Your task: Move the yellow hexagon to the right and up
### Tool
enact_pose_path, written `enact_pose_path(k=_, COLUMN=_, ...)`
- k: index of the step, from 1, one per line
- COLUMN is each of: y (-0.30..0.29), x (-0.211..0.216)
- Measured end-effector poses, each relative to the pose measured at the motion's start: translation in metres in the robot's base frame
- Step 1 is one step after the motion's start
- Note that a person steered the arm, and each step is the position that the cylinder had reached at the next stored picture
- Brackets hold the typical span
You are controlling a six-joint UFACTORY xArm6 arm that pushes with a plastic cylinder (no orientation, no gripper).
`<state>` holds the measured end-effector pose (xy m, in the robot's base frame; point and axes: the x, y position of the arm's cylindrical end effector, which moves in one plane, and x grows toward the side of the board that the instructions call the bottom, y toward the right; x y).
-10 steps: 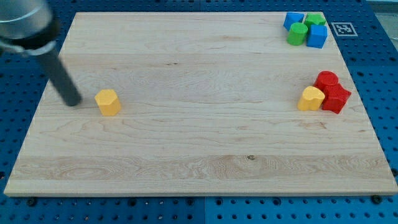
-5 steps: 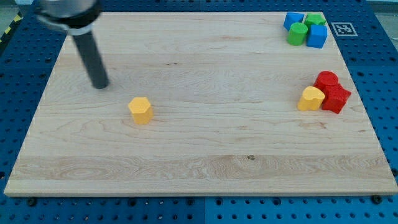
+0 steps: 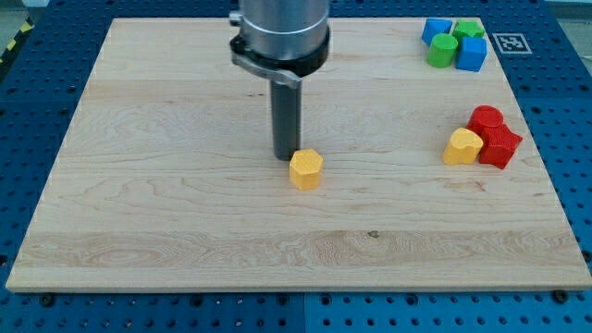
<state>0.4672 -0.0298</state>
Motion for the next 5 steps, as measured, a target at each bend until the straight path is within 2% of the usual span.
enact_pose_path(k=1, y=-0.028, x=0.031)
enact_pose_path(k=2, y=0.016, x=0.050)
enact_pose_path(k=3, y=0.081, x=0.021)
enact_pose_path(k=4, y=0.114, x=-0.007)
enact_pose_path(k=5, y=0.104, x=0.010)
